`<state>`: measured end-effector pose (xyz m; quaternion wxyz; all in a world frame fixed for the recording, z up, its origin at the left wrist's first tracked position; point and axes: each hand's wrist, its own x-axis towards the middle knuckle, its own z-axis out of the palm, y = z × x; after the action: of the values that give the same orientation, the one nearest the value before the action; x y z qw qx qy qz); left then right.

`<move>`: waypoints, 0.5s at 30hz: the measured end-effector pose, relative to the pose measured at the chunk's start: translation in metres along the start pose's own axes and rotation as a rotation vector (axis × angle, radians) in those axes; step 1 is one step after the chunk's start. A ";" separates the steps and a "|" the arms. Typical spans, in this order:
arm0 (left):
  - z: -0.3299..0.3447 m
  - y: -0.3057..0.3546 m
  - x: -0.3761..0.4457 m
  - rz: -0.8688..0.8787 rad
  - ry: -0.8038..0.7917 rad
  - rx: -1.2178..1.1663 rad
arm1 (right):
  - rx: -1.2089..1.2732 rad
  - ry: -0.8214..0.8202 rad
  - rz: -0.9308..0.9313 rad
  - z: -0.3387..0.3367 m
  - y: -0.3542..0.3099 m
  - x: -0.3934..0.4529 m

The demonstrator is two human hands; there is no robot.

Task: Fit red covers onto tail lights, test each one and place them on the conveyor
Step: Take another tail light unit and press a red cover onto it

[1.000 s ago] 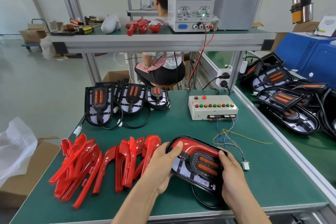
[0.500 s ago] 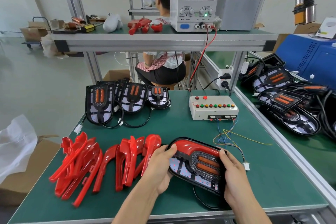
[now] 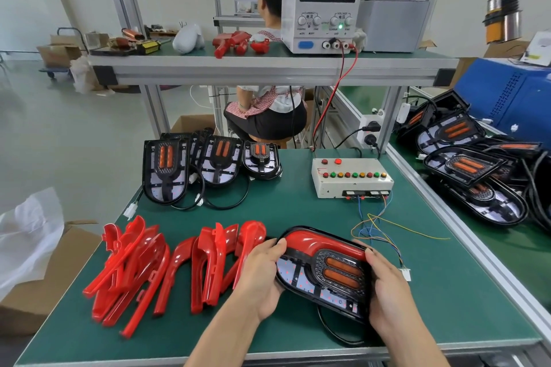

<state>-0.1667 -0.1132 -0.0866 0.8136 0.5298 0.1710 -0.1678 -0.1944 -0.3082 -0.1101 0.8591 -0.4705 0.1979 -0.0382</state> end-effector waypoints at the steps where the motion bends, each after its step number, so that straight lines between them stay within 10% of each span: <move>1: -0.001 0.000 -0.001 0.004 -0.006 0.007 | -0.005 0.004 0.000 0.000 0.000 0.000; 15: 0.003 0.007 0.004 0.071 -0.085 -0.175 | -0.133 -0.028 -0.038 -0.006 -0.002 -0.006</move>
<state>-0.1600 -0.1142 -0.0816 0.8687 0.4548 0.1316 -0.1457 -0.2014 -0.3125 -0.1090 0.8278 -0.5307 0.1787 -0.0348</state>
